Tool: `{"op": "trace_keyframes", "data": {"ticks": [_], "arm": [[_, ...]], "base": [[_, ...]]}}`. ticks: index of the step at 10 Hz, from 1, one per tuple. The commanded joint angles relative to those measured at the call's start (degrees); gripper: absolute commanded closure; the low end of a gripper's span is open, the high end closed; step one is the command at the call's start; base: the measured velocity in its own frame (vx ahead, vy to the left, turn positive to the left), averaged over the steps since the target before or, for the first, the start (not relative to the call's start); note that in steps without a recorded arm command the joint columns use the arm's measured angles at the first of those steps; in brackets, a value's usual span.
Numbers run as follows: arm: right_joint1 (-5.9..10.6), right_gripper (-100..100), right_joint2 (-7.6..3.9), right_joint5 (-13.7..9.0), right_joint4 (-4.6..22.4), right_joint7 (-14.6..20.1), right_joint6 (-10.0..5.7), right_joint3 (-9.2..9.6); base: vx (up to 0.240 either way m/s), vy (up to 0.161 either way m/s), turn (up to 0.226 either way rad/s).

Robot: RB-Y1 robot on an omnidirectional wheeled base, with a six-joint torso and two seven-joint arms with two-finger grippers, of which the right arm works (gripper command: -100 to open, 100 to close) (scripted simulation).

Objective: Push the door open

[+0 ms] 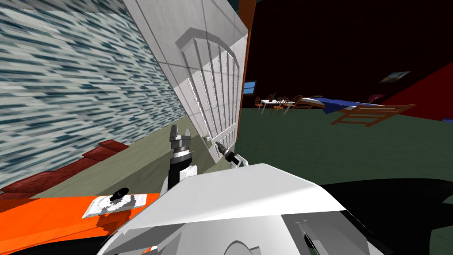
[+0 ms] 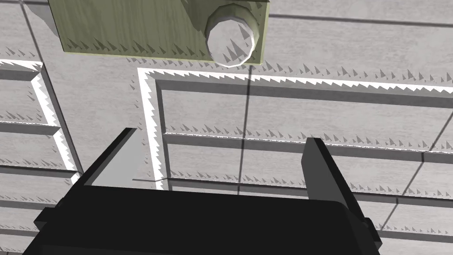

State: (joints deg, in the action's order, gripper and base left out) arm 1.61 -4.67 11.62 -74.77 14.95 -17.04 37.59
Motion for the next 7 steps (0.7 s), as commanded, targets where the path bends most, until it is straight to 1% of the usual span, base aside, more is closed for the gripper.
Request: {"op": "trace_keyframes", "data": {"ticks": [1,2,5,7], "arm": [[0.0,-100,0.0,0.0,0.0,0.0,0.0,0.0],[0.25,-100,0.04,-0.02,0.41,-0.18,-0.15,-0.31],[0.65,-100,0.38,-0.05,1.04,-0.51,-0.39,-0.8],[1.06,-100,1.0,-0.07,1.69,-0.85,-0.64,-1.29]], "base": [[-0.109,-0.052,0.0],[0.061,0.082,0.042],[0.155,0.171,0.017],[0.169,0.145,0.03]]}}
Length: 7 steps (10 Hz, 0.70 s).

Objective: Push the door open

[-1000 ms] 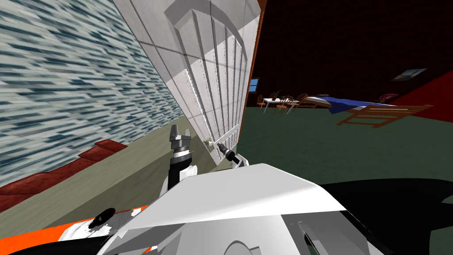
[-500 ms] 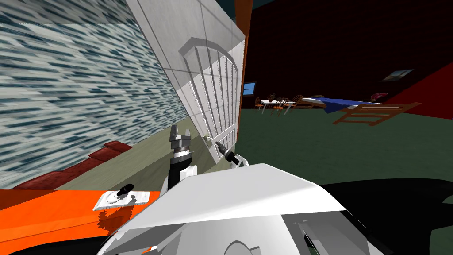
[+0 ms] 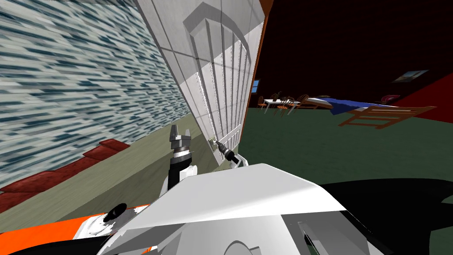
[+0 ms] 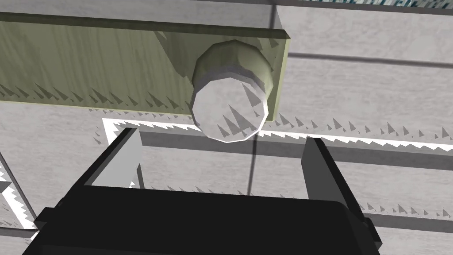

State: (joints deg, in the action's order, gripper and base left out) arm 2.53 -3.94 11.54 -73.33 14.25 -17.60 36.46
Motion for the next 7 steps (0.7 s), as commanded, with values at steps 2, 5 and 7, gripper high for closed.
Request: {"op": "trace_keyframes", "data": {"ticks": [2,5,7], "arm": [[0.44,-100,0.95,-0.01,0.73,-0.4,-0.26,-0.53],[0.32,100,0.75,0.0,0.49,-0.32,-0.14,-0.4],[0.32,100,0.75,0.0,0.49,-0.32,-0.14,-0.4]], "base": [[0.161,0.155,0.019],[0.012,0.011,0.002],[-0.018,-0.018,0.0]]}}
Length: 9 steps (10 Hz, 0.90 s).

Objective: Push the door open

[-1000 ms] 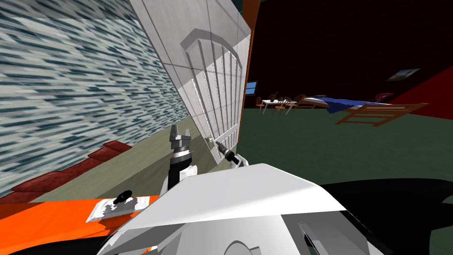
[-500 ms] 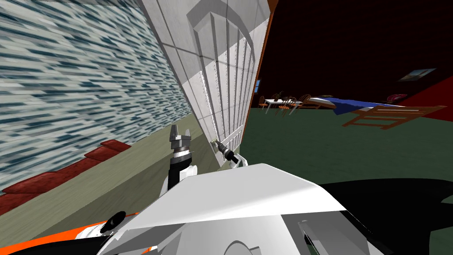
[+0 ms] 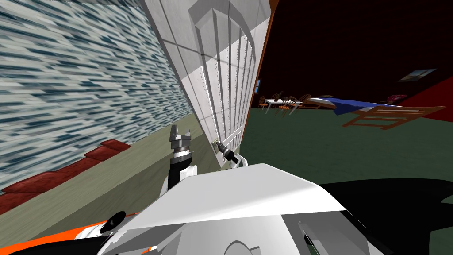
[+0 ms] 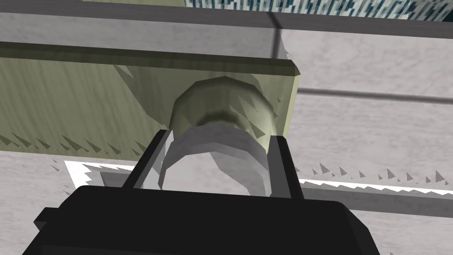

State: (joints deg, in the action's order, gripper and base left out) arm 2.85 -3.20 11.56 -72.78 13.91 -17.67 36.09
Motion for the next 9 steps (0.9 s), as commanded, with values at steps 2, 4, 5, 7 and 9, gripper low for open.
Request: {"op": "trace_keyframes", "data": {"ticks": [2,4,5,7,9], "arm": [[0.01,100,0.02,-0.02,-0.06,0.03,-0.07,-0.02],[-0.31,100,-0.7,-0.31,0.05,-0.59,0.17,-0.37],[-0.43,100,-0.95,-0.48,0.03,-0.93,0.24,-0.59],[-0.62,100,-1.21,-0.76,0.01,-1.49,0.34,-0.93],[-0.84,100,-1.36,-1.08,-0.02,-2.12,0.46,-1.32]], "base": [[-0.005,-0.003,-0.003],[0.132,0.103,-0.161],[0.207,0.155,-0.143],[0.198,0.156,-0.17],[0.194,0.145,-0.231]]}}
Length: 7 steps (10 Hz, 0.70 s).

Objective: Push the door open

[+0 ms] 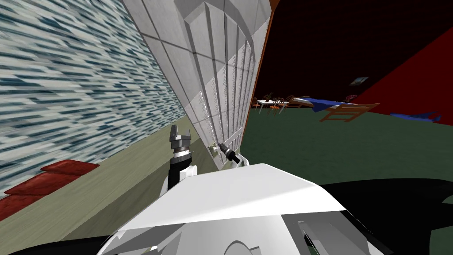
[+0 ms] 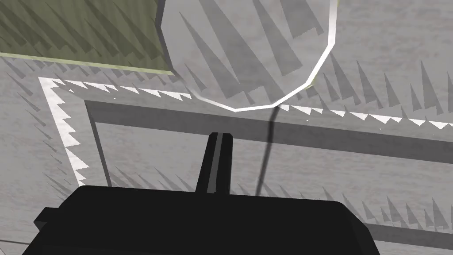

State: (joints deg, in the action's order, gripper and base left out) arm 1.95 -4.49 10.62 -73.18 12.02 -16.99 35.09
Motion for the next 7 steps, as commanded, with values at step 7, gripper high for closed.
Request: {"op": "trace_keyframes", "data": {"ticks": [7], "arm": [[-5.97,-100,3.89,2.29,-4.0,-1.97,0.96,6.35]], "base": [[-0.175,-0.101,-0.133]]}}
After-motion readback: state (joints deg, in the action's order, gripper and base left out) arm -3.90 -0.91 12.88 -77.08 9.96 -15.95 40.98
